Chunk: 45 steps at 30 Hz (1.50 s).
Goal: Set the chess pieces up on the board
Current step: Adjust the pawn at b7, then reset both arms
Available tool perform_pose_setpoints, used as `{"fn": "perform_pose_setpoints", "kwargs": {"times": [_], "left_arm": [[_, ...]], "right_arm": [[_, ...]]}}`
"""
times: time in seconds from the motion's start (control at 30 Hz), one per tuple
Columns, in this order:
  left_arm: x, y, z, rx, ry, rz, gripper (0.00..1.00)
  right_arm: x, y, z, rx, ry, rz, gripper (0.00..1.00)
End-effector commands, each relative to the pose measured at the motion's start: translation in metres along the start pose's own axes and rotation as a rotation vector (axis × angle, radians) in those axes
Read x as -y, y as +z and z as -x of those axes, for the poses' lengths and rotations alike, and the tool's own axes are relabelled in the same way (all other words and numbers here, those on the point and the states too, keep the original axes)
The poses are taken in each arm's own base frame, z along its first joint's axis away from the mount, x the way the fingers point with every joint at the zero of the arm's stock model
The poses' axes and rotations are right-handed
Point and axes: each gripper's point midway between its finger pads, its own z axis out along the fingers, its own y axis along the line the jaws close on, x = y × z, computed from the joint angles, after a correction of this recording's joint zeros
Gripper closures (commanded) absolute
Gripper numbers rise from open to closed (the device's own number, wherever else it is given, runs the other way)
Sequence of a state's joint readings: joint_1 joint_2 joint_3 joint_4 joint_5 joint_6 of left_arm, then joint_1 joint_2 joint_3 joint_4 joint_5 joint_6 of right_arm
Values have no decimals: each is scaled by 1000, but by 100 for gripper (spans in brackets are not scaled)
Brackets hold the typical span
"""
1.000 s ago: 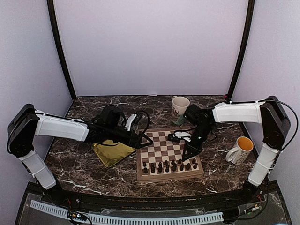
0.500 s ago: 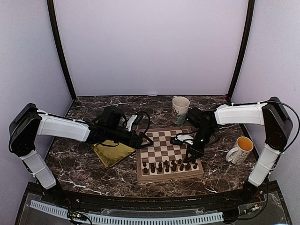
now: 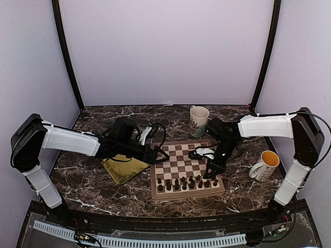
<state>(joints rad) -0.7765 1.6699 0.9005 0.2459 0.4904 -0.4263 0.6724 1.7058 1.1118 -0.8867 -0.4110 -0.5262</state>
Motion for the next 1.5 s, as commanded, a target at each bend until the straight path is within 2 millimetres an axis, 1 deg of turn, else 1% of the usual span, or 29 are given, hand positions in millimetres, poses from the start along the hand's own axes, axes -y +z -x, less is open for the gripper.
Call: {"fn": "perform_pose_setpoints", "kwargs": {"times": [0.0,0.23,0.33,0.6,0.7,0.77,0.8,0.87,0.97,1.0,1.1,1.13,1.23,1.33,1.43,1.47], "left_arm": [[5,1,3,8,8,-23,3],[5,2,2,6,3,-27,3],[5,1,2,5,2,-27,3],[7,-3,6,-1,28,-10,3],[6,-9,9,-9,65,27,3],[6,-14,14,-12,93,56,3],[5,-17,14,-25,101,74,3],[5,-24,19,-32,127,113,3],[3,-44,33,-38,171,219,3],[-3,-55,43,-22,194,292,3],[-12,-87,67,14,264,456,1],[-14,-98,77,30,282,502,1],[-27,-131,98,70,320,669,1],[-40,-165,120,153,325,844,1],[-45,-195,139,269,313,975,1],[-45,-205,146,308,314,1009,1]], "right_arm": [[-4,-4,-2,6,-21,-14,85],[-4,-2,-4,0,-18,-11,85],[-4,-4,-2,6,-18,-14,81],[-6,-18,10,39,-33,-14,76],[-6,-24,9,47,-32,-12,75],[-2,-36,16,74,-41,-32,74],[-1,-42,18,85,-45,-33,74],[0,-53,19,106,-45,-30,74],[5,-73,21,148,-38,-33,73],[7,-86,23,177,-41,-60,73],[22,-116,20,238,-18,-140,71],[28,-125,19,258,-6,-170,71],[47,-157,14,344,43,-282,70],[68,-191,7,456,124,-417,68],[86,-234,-1,587,197,-585,64],[90,-249,-4,626,216,-638,61]]}}
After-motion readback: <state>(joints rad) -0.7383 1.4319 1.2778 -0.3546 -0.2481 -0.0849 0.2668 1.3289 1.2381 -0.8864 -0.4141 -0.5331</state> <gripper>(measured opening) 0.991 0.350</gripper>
